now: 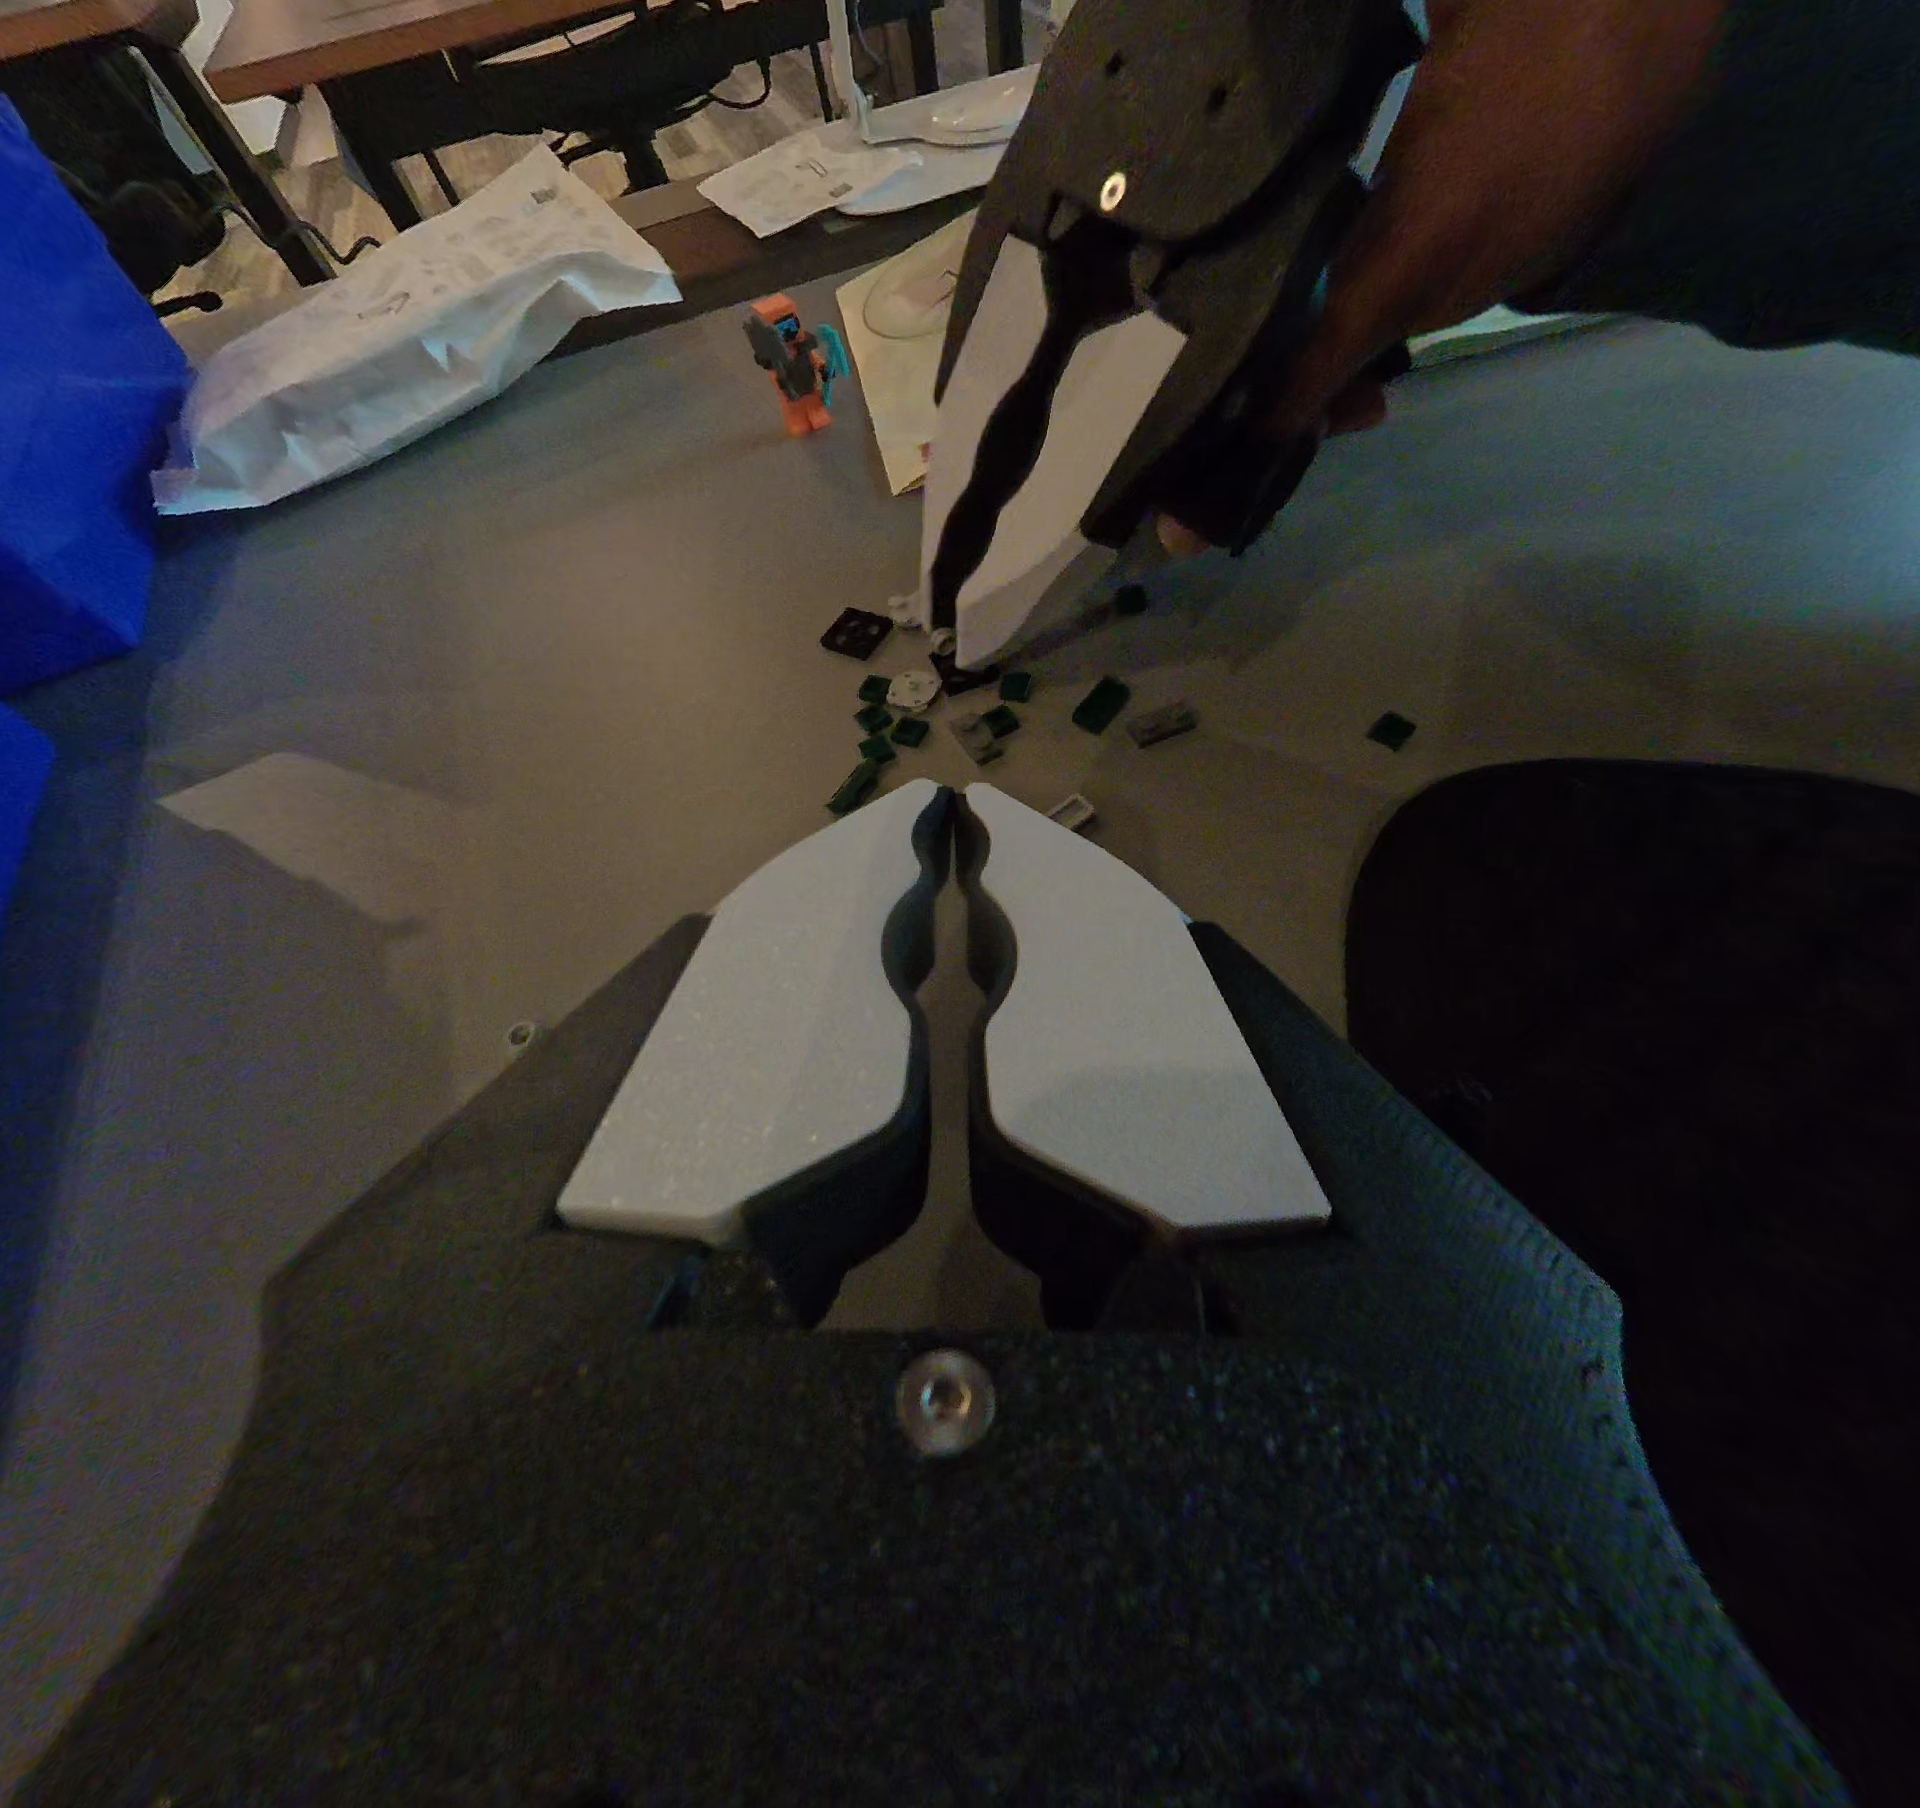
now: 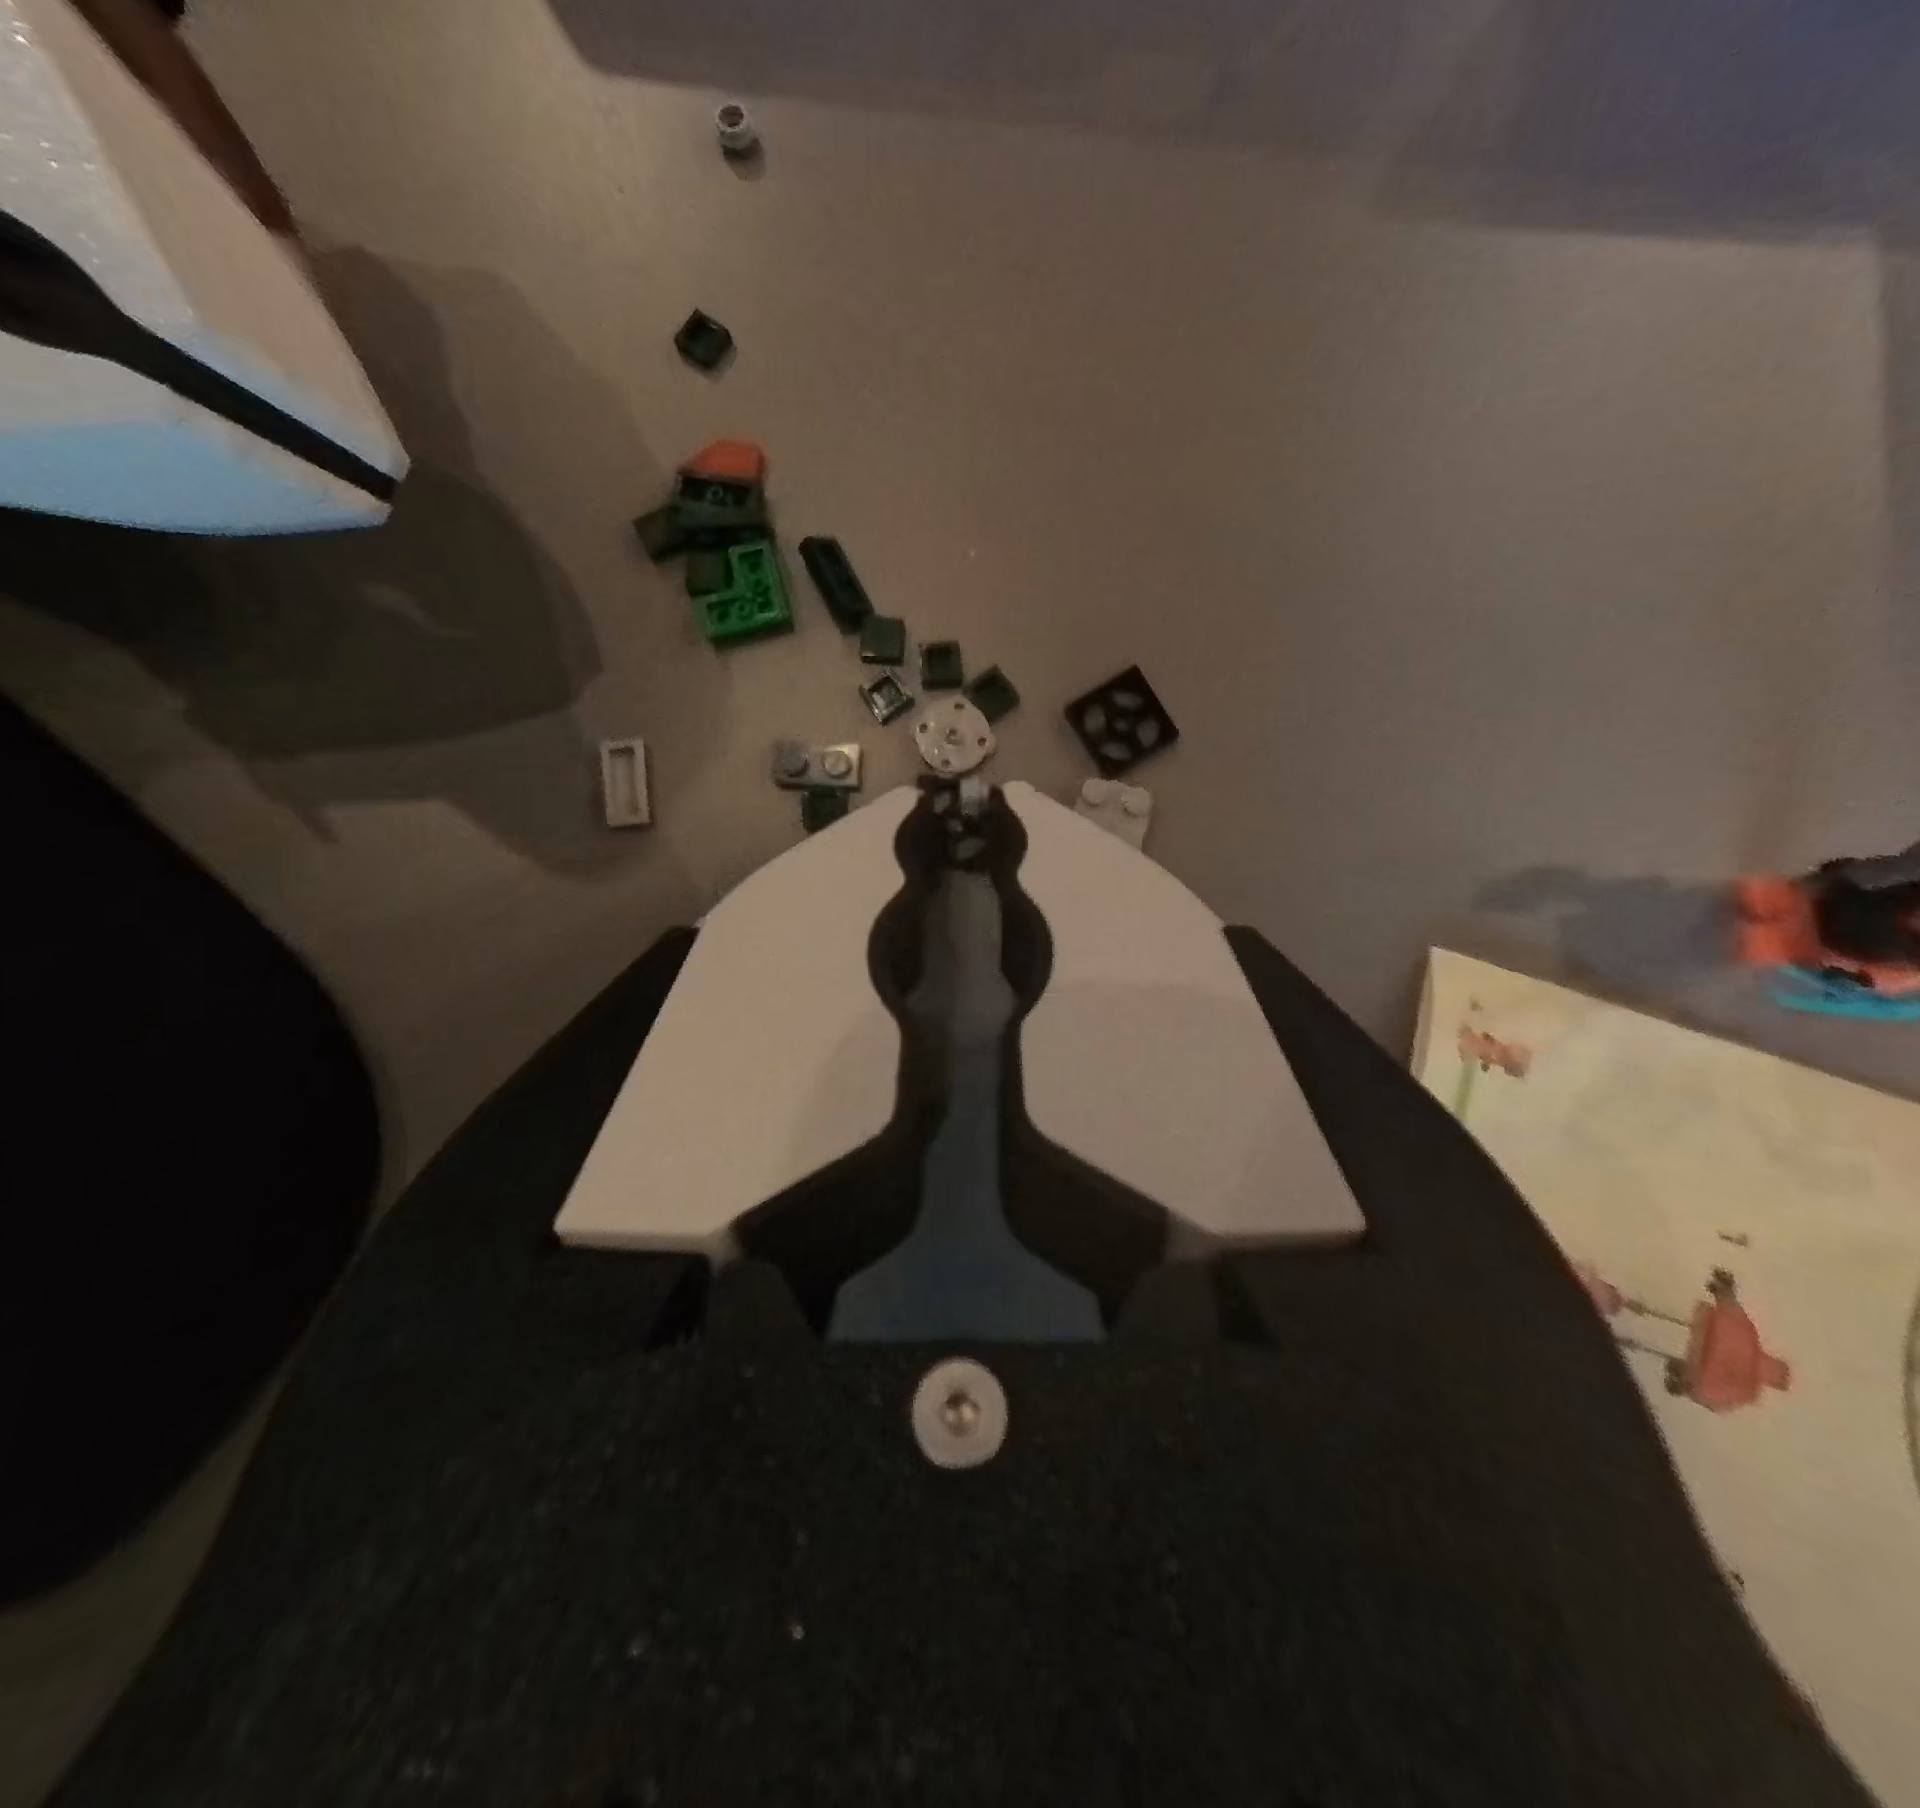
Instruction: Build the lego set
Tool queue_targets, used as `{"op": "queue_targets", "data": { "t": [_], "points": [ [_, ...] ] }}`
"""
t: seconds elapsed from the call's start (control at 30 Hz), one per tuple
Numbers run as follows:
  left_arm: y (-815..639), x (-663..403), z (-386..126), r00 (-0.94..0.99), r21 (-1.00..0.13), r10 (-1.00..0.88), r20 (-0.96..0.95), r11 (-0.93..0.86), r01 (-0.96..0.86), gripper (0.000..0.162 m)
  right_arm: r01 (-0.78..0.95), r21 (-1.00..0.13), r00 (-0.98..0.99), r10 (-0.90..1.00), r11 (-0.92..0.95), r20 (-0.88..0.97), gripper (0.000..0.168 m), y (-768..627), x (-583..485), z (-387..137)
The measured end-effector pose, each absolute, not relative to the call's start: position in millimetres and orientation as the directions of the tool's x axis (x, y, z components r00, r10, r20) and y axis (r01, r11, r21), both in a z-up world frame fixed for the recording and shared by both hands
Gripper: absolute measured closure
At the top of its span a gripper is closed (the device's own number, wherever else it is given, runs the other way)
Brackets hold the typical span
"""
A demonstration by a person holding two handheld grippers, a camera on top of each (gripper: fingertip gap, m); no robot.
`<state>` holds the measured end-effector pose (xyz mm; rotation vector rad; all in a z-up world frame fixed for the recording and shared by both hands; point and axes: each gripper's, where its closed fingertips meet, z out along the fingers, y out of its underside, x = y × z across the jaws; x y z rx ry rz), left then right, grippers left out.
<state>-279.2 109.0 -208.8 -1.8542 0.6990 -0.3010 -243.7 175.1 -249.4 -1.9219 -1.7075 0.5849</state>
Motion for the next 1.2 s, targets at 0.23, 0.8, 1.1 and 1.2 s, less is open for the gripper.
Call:
{"op": "queue_targets", "data": {
  "t": [0.23,0.8,1.1,1.2],
  "points": [
    [111,-283,-209,0.800,-0.916,-0.589,-0.110,-0.252,-0.312,0.162,0.750,-0.654,0.136,0.991,-0.101,0.003,0.155,173,-212,-228],
    [114,-270,-204,0.773,-0.917,-0.623,-0.122,-0.227,-0.328,0.162,0.696,-0.718,-0.055,0.997,-0.006,-0.062,0.130,128,-235,-232],
    [136,-242,-217,0.680,-0.852,-0.711,-0.181,-0.232,-0.470,0.161,0.661,-0.749,-0.093,0.995,0.030,-0.042,0.128,119,-251,-225],
    [141,-251,-234,0.692,-0.802,-0.692,-0.206,-0.286,-0.524,0.160,0.635,-0.772,-0.091,0.994,0.014,-0.057,0.128,119,-252,-218]
  ]
}}
